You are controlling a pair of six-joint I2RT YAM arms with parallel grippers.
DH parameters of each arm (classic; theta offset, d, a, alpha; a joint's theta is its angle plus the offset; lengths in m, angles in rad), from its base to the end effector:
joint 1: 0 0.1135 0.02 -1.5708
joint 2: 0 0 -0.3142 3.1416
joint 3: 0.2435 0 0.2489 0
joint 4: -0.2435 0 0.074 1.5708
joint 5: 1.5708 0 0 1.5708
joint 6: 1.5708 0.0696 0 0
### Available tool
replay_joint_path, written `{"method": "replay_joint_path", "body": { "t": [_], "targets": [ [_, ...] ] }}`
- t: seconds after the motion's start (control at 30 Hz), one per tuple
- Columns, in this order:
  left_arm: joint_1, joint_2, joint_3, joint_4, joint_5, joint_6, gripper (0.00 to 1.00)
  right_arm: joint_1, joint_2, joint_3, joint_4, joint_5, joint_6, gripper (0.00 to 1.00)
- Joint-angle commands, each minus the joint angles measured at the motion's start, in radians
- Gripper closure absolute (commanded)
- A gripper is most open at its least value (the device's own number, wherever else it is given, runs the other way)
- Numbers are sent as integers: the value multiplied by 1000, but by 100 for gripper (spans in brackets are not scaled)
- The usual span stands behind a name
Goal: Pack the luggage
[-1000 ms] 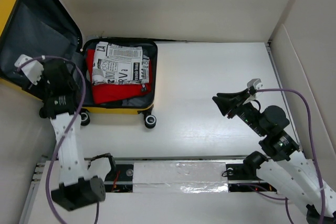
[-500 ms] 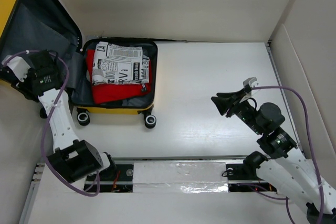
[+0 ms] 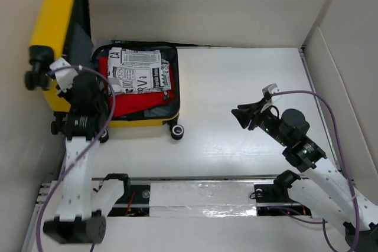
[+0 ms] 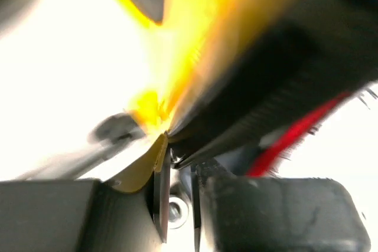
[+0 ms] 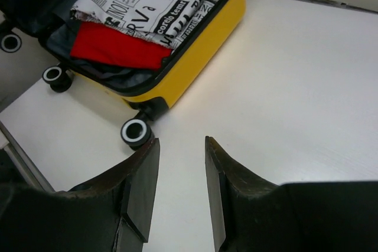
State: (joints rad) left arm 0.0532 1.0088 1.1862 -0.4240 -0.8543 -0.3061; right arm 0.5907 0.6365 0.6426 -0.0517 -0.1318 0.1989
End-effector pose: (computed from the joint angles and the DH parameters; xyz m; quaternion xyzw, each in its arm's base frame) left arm 0.1928 0.0628 0.4518 -0.3788 0.6608 0.2536 0.5963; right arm 0.1206 0.0919 0.3552 -0.1850 0.6988 0.3091 0.6180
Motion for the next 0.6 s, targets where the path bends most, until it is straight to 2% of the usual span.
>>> {"method": "replay_joint_path", "body": {
  "t": [0.0, 0.03, 0.07, 0.1, 0.13, 0.2, 0.27, 0.3, 0.33, 0.4, 0.43, 0.5, 0.53, 0.57],
  "targets": [
    [-145, -282, -159, 129, 460, -21, 100, 9, 15, 20, 90, 29, -4, 57],
    [-145, -324, -187, 146, 641, -5, 100, 9, 29, 20, 92, 35, -3, 57],
    [-145, -364, -221, 166, 744, 16, 100, 9, 44, 23, 93, 47, -4, 57],
    [-145, -422, -281, 191, 868, 83, 94, 9, 81, 28, 90, 49, -6, 57],
    [-145, -433, -290, 156, 1061, 96, 76, 9, 97, 32, 90, 49, -7, 57],
    [-156, -432, -295, 102, 1203, 128, 42, 9, 144, 37, 104, 49, -6, 57],
    [-168, -466, -293, 108, 1309, 127, 26, 9, 170, 40, 113, 43, -4, 56],
    [-168, -460, -271, 103, 1368, 139, 12, 9, 190, 45, 107, 47, -7, 56],
    [-168, -440, -242, 26, 1438, 180, 10, 9, 195, 48, 102, 47, -7, 56],
    [-182, -409, -214, -25, 1529, 209, 10, 9, 201, 48, 108, 55, -9, 55],
    [-200, -408, -215, -16, 1629, 202, 10, 9, 203, 46, 110, 60, -7, 55],
    [-200, -400, -215, -27, 1743, 211, 10, 9, 204, 48, 113, 73, -4, 55],
    [-200, -400, -227, -3, 1887, 210, 9, 9, 206, 46, 115, 78, -3, 55],
    [-200, -398, -238, 20, 1955, 208, 8, 9, 210, 46, 116, 81, -3, 55]
  ]
}}
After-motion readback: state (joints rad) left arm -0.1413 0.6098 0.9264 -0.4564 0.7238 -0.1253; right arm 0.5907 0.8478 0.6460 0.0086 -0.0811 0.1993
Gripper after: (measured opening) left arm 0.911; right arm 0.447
